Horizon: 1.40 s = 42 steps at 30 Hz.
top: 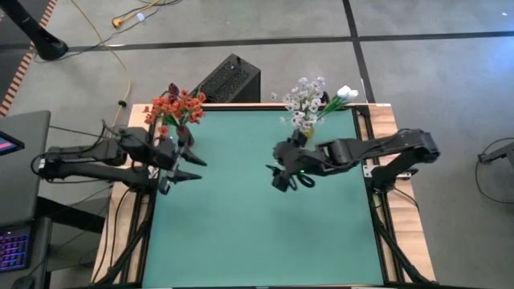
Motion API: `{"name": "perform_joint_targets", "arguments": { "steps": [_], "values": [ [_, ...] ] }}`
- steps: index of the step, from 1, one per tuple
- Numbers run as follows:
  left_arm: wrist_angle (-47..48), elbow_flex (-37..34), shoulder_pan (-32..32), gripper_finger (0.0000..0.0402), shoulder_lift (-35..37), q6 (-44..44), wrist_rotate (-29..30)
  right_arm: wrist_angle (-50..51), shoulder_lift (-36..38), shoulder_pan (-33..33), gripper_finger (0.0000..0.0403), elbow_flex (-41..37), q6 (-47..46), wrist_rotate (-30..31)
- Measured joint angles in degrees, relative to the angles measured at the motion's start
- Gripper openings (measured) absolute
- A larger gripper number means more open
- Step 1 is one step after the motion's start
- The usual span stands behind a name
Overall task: Sort flowers into vase by color
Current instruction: Return to Home Position
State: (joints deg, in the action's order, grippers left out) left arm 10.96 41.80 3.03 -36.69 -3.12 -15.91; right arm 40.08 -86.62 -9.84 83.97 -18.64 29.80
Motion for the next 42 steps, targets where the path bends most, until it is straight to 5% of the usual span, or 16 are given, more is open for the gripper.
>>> {"name": "perform_joint_targets", "arguments": {
  "steps": [17,23,28,32,37,42],
  "values": [
    [-20.0,-20.6,-2.7,0.018,0.7,0.9,5.4,-40.1,27.2,2.1,0.0286,-48.1,-0.1,-7.0],
    [-29.2,-27.1,-2.7,0.018,0.7,0.2,6.3,-47.0,30.8,3.9,0.0221,-53.9,1.8,-13.3],
    [-40.9,-35.1,-2.7,0.018,0.9,-3.3,6.2,-49.3,30.9,2.0,0.0109,-57.1,2.5,-14.3],
    [-41.3,-37.5,-2.6,0.018,0.9,-2.2,7.8,-52.1,31.2,1.1,0.0021,-60.2,2.6,-15.0],
    [-36.9,-37.5,-1.7,0.018,0.9,0.3,8.7,-58.9,33.0,3.8,0.0038,-66.1,2.2,-15.9],
    [-33.5,-37.5,0.6,0.018,1.7,1.7,8.7,-62.6,36.3,9.8,0.003,-70.6,2.4,-25.4]
  ]
}}
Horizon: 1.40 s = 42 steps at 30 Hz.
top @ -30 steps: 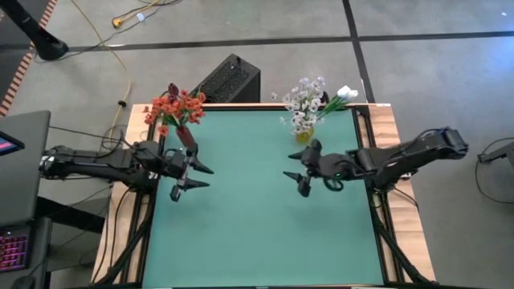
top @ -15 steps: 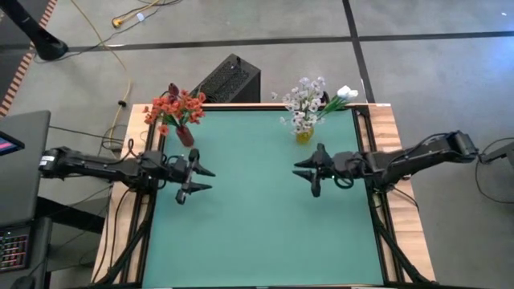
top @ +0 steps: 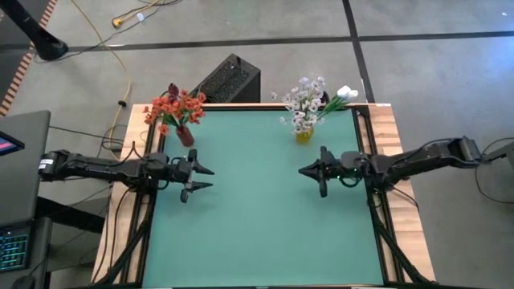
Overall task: Sort flowers into vase by color
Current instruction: Return to Home Position
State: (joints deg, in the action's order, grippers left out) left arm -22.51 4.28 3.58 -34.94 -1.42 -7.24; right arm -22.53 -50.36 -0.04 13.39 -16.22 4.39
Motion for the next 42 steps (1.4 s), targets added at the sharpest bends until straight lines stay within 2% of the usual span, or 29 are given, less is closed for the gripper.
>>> {"name": "perform_joint_targets", "arguments": {
  "steps": [3,6,11,16,20,26,35,42],
  "values": [
    [0.4,0.0,1.1,0.018,1.0,0.2,-0.4,2.3,3.7,3.6,0.0016,-1.3,0.2,-5.1],
    [0.5,0.0,1.8,0.018,2.3,0.2,-0.5,4.9,8.7,6.5,0.0017,-3.5,1.3,-6.5],
    [0.8,0.0,2.5,0.018,4.1,-0.2,-1.3,9.7,16.7,8.6,0.0038,-6.6,1.2,-6.5],
    [2.1,0.0,2.5,0.018,6.0,-1.0,-1.6,17.1,24.0,8.4,0.0026,-7.8,1.1,-6.2],
    [6.2,0.0,2.6,0.018,9.6,-1.8,-1.4,23.5,29.8,8.4,0.0018,-7.8,1.3,-6.0],
    [14.0,0.0,2.6,0.018,17.0,-2.3,2.4,30.7,37.4,8.3,0.0036,-7.8,2.1,-2.4],
    [21.6,0.0,2.6,0.018,24.8,-2.4,2.5,33.1,41.6,8.3,0.0022,-7.8,4.3,0.5],
    [26.0,0.0,2.6,0.018,28.2,-3.6,2.4,34.2,41.5,8.3,0.0035,-7.8,4.7,2.2]
  ]
}}
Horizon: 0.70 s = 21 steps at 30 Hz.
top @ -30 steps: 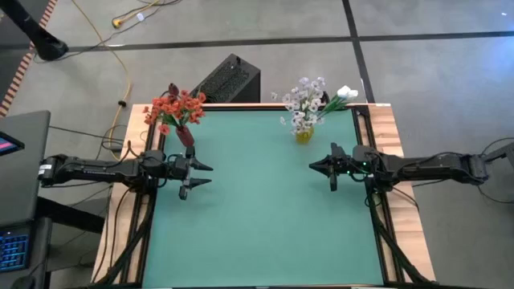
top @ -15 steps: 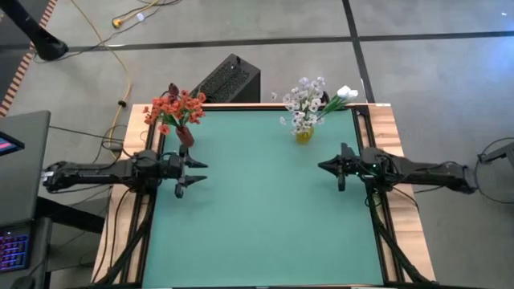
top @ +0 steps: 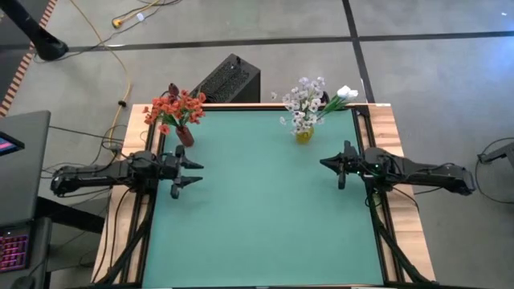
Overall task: Sort flowers into vase by color
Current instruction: Return to Home Position
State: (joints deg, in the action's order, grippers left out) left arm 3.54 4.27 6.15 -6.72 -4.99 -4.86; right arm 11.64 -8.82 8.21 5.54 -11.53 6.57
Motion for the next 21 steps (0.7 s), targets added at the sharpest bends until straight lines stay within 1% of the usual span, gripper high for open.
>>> {"name": "perform_joint_targets", "arguments": {
  "steps": [6,16,21],
  "values": [
    [2.0,0.0,0.0,0.018,2.4,0.0,-0.2,0.2,0.0,0.0,0.0027,0.0,0.9,1.2],
    [4.2,0.0,0.0,0.018,5.3,-0.8,-1.3,0.2,0.0,0.0,0.0029,0.0,2.1,1.3],
    [6.2,0.1,0.0,0.018,6.4,-2.2,1.0,0.2,0.0,0.1,0.0027,0.0,3.0,1.4]
  ]
}}
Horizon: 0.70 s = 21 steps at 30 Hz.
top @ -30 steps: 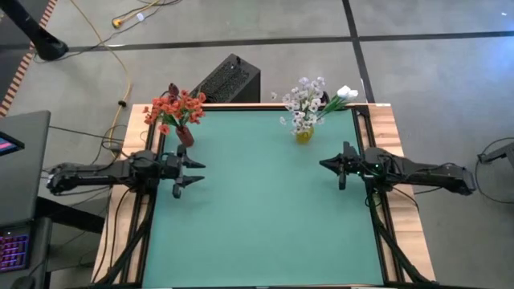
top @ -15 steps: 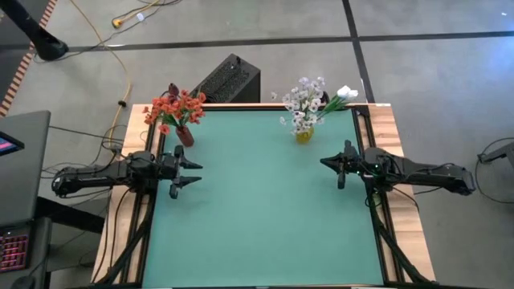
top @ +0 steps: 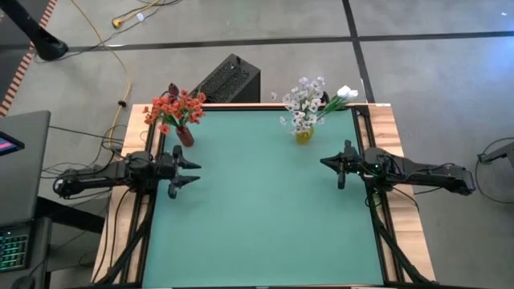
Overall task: Sort flowers into vase by color
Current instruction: Return to Home Position
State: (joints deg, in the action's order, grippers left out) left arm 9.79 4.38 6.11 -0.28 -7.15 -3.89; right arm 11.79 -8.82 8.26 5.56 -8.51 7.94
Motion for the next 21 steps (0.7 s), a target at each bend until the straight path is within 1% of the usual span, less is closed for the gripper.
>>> {"name": "perform_joint_targets", "arguments": {
  "steps": [6,9,15,21],
  "values": [
    [-0.1,0.0,0.0,0.018,0.0,1.0,0.5,0.1,-0.1,0.9,0.0043,0.0,-0.9,0.1],
    [-0.5,0.0,0.0,0.018,0.0,1.6,3.1,0.1,-0.2,0.9,0.0045,0.0,-0.9,-0.1],
    [-0.5,0.0,0.0,0.018,0.0,-3.4,7.8,0.2,-0.2,0.9,0.0046,0.0,-0.9,-0.1],
    [0.3,0.0,0.0,0.018,-0.1,-8.1,6.8,0.2,-0.2,0.9,0.0046,0.0,-1.1,-0.3]
  ]
}}
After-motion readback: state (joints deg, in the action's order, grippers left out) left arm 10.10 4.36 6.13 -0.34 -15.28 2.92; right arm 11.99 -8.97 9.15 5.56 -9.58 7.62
